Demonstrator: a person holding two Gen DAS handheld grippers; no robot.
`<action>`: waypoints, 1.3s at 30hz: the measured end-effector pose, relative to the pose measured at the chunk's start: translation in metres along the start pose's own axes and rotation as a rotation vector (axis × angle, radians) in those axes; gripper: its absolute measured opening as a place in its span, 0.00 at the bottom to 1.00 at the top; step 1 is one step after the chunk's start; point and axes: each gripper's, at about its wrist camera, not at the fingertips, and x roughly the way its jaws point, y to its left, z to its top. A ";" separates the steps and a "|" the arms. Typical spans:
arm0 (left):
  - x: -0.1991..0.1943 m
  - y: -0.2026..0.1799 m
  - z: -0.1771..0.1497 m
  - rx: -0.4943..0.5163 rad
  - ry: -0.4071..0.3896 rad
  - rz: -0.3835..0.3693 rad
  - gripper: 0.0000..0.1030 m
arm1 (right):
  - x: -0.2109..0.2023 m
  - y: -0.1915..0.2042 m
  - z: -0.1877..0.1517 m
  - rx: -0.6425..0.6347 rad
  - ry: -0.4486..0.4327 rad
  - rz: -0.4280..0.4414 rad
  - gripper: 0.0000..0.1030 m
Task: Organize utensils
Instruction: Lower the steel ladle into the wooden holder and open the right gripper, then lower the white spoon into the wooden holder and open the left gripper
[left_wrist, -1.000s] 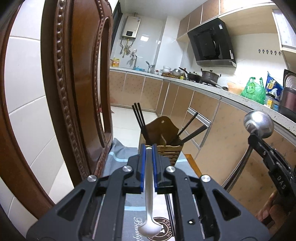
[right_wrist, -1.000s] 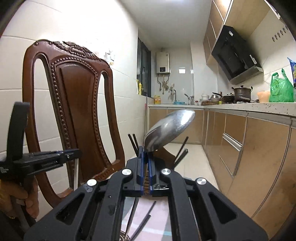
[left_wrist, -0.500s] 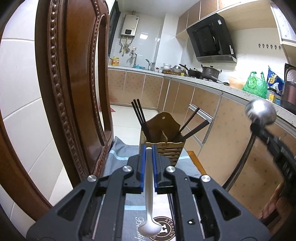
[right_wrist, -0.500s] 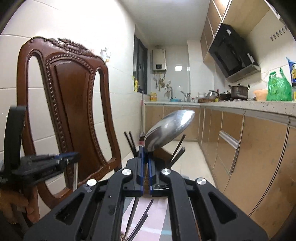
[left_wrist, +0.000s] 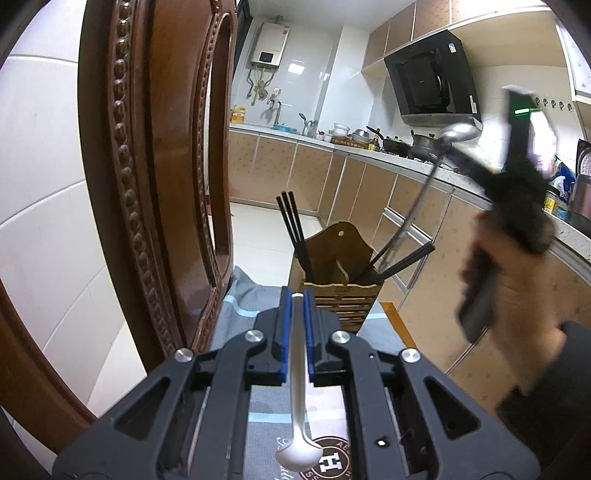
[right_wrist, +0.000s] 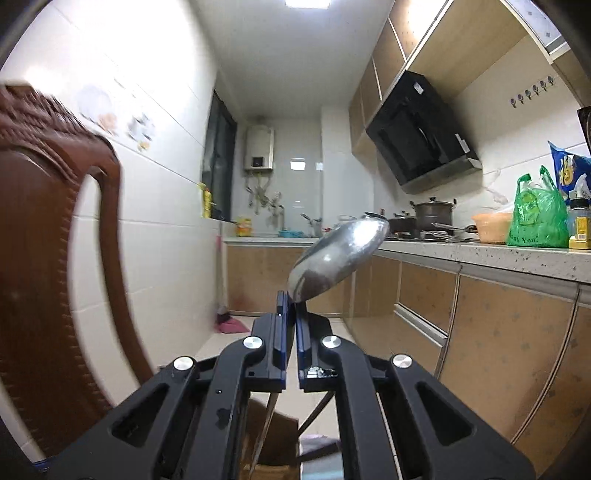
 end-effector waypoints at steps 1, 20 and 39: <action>0.000 0.001 0.000 -0.002 0.000 0.001 0.06 | 0.013 0.004 -0.007 -0.018 -0.005 -0.024 0.04; 0.012 0.004 0.001 -0.021 0.029 0.002 0.06 | 0.037 0.022 -0.111 -0.079 0.137 -0.047 0.72; 0.030 -0.013 0.017 -0.066 0.020 -0.034 0.06 | -0.194 -0.094 -0.105 0.222 -0.159 -0.024 0.97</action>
